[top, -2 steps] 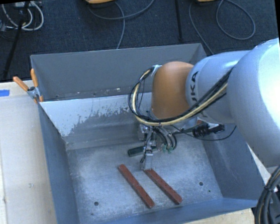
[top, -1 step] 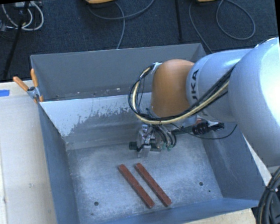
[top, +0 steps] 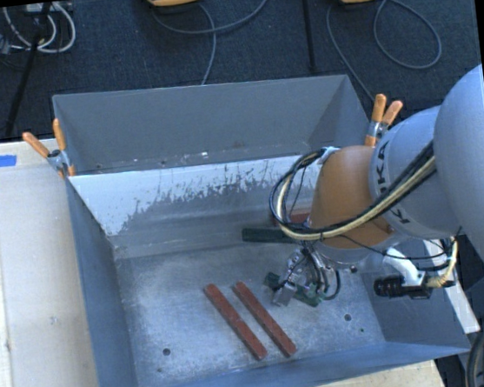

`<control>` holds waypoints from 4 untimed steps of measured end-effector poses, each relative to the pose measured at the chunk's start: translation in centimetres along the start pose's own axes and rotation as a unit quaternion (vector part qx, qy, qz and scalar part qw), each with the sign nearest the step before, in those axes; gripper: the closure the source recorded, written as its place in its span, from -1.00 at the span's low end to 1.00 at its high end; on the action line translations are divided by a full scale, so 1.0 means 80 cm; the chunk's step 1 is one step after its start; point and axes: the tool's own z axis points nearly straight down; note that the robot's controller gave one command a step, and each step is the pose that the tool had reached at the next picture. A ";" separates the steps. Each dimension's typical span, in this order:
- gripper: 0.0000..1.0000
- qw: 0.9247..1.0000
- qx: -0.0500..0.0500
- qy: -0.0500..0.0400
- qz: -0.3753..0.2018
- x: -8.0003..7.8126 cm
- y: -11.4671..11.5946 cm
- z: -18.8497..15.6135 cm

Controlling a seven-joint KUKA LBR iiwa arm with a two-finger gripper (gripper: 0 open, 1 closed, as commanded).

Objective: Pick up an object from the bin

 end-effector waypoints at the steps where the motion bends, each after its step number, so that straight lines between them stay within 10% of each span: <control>1: 1.00 0.999 0.002 0.002 -0.043 -0.073 -0.027 0.002; 2: 1.00 0.998 0.001 0.001 -0.069 -0.101 0.021 -0.156; 3: 1.00 0.974 0.003 0.002 -0.225 -0.127 -0.025 -0.234; 4: -1.00 0.974 0.003 0.004 -0.225 -0.125 -0.024 -0.232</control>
Offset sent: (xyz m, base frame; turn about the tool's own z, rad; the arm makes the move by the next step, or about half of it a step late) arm 0.0338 -0.0492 -0.0038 -0.0867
